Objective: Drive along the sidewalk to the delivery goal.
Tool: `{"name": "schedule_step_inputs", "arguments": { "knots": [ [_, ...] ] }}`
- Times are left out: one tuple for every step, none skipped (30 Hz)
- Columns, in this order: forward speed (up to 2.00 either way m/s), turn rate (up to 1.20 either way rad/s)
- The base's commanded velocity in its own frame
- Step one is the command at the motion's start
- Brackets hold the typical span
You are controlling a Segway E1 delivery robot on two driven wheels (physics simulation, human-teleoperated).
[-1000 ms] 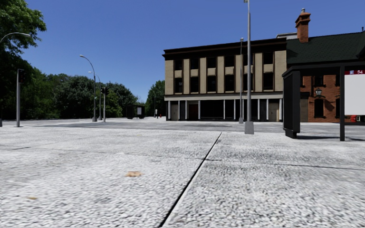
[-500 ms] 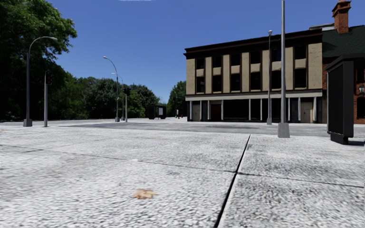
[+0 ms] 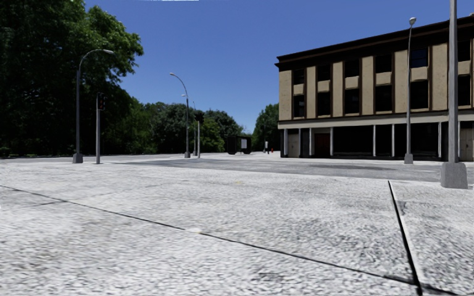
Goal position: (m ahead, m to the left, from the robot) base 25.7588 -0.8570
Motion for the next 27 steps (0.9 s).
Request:
{"name": "schedule_step_inputs", "arguments": {
  "knots": [
    [2.00, 0.45],
    [2.00, 0.45],
    [2.00, 0.45],
    [2.00, 0.45],
    [2.00, 0.46],
    [2.00, 0.47],
    [2.00, 0.47],
    [2.00, 0.47],
    [2.00, 0.47],
    [2.00, 0.47],
    [2.00, 0.47],
    [2.00, 0.47],
    [2.00, 0.47],
    [2.00, 0.47],
    [2.00, 0.47],
    [2.00, 0.47],
    [2.00, 0.47],
    [2.00, 0.47],
    [2.00, 0.47],
    [2.00, 0.47],
    [2.00, 0.47],
    [2.00, 0.47],
    [2.00, 0.47],
    [2.00, 0.47],
    [2.00, 0.47],
    [2.00, 0.47],
    [2.00, 0.47]
  ]
}}
